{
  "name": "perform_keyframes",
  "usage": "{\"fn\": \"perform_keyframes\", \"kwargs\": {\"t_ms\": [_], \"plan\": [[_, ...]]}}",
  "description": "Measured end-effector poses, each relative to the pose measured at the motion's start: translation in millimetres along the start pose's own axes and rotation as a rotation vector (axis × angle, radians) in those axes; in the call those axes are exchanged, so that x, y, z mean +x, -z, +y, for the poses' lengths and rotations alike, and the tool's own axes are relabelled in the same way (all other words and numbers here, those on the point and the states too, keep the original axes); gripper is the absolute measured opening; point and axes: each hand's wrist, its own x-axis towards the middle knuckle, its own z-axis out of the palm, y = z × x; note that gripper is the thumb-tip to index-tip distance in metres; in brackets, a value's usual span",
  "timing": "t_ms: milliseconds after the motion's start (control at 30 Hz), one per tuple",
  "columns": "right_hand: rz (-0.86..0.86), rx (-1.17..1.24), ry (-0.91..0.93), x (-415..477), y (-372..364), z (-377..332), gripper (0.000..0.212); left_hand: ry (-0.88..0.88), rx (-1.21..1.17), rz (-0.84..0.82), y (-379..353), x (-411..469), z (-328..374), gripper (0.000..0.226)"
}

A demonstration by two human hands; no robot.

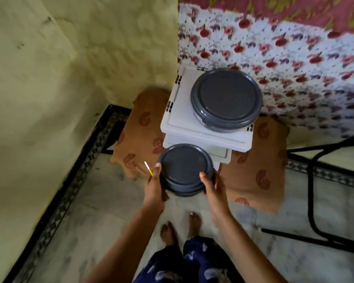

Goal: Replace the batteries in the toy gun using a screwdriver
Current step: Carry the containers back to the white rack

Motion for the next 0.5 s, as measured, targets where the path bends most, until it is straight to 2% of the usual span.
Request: {"fn": "perform_keyframes", "kwargs": {"t_ms": [100, 200, 267, 333, 433, 500], "plan": [[0.099, 0.038, -0.010, 35.7, 3.6, 8.4, 0.029, 0.064, -0.083, -0.049, -30.1, 20.7, -5.9, 0.047], [0.148, 0.002, 0.008, 72.3, 3.7, 9.7, 0.043, 0.033, -0.041, -0.012, -63.4, 44.4, -6.6, 0.044], [0.148, 0.044, 0.023, 90.4, 3.0, 5.0, 0.050, -0.030, -0.015, -0.055, -79.7, 56.3, -1.6, 0.041], [0.149, 0.104, 0.009, 113.7, 4.5, 4.1, 0.046, -0.065, -0.002, -0.080, -96.9, 72.6, 3.1, 0.031], [0.137, 0.102, 0.004, 135.7, 5.2, -0.8, 0.034, -0.056, 0.001, -0.121, -113.8, 99.2, 7.5, 0.031], [0.144, 0.085, -0.008, 148.7, 8.1, -0.4, 0.038, -0.079, 0.066, -0.067, -121.6, 116.1, 5.1, 0.028]]}}
